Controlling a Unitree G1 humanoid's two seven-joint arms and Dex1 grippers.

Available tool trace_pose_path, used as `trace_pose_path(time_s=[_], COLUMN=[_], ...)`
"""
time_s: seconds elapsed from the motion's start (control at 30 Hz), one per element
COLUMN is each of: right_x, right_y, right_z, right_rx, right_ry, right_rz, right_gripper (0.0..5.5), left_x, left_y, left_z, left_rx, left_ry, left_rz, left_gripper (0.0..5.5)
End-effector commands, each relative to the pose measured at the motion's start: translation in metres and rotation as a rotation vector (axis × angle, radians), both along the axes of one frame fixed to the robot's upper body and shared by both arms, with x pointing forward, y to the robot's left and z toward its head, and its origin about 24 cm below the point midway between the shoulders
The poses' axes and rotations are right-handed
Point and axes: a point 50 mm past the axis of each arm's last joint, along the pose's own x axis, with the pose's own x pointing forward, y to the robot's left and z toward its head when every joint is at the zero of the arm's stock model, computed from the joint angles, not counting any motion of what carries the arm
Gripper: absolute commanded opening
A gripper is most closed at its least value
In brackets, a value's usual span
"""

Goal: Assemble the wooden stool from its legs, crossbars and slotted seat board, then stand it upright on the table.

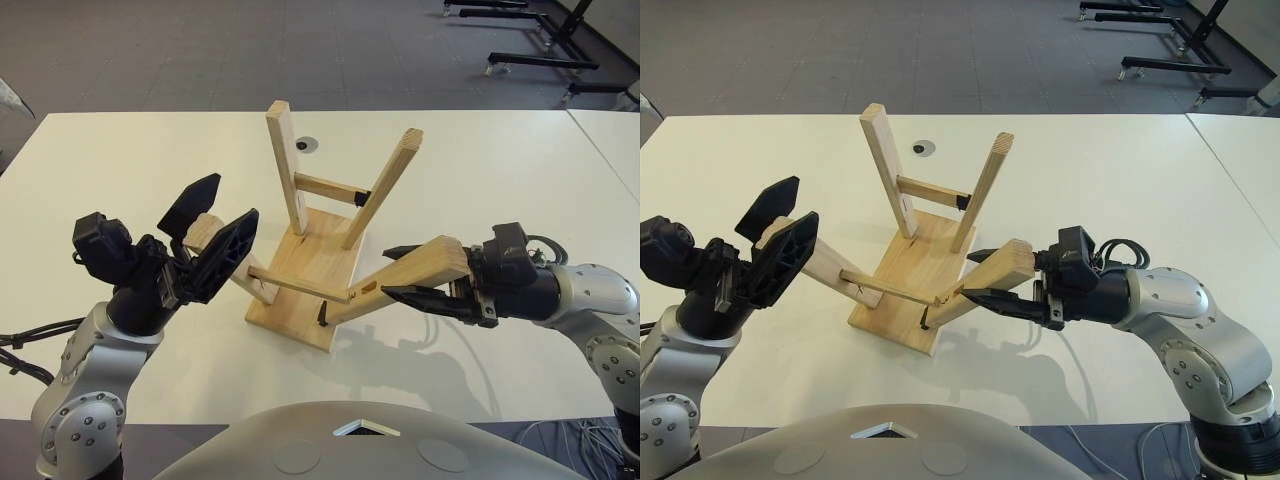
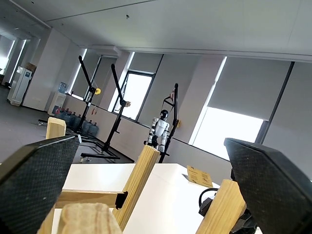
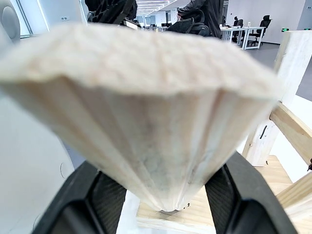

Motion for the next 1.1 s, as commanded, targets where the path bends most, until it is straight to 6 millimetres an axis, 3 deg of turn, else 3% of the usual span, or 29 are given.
trace_pose_path(time_s=[0.03,0.3,1.1], right_x=[0.009,-0.007,-0.005], right_y=[-0.002,0.009,0.036], right_z=[0.004,0.004,0.008], right_rx=[-0.062,-0.082,-0.198], right_ry=[-0.017,0.020,-0.060], right_rz=[-0.022,-0.024,-0.041], right_gripper=[2.05,2.05,2.05], left_x=[-0.003,-0.004,-0.008], left_y=[-0.003,-0.004,-0.011], left_z=[0.000,-0.003,0.000], left_rx=[0.013,0.024,0.010], left_ry=[-0.006,-0.006,0.012], left_rz=[0.017,0.041,0.050], left_gripper=[5.40,5.40,5.40])
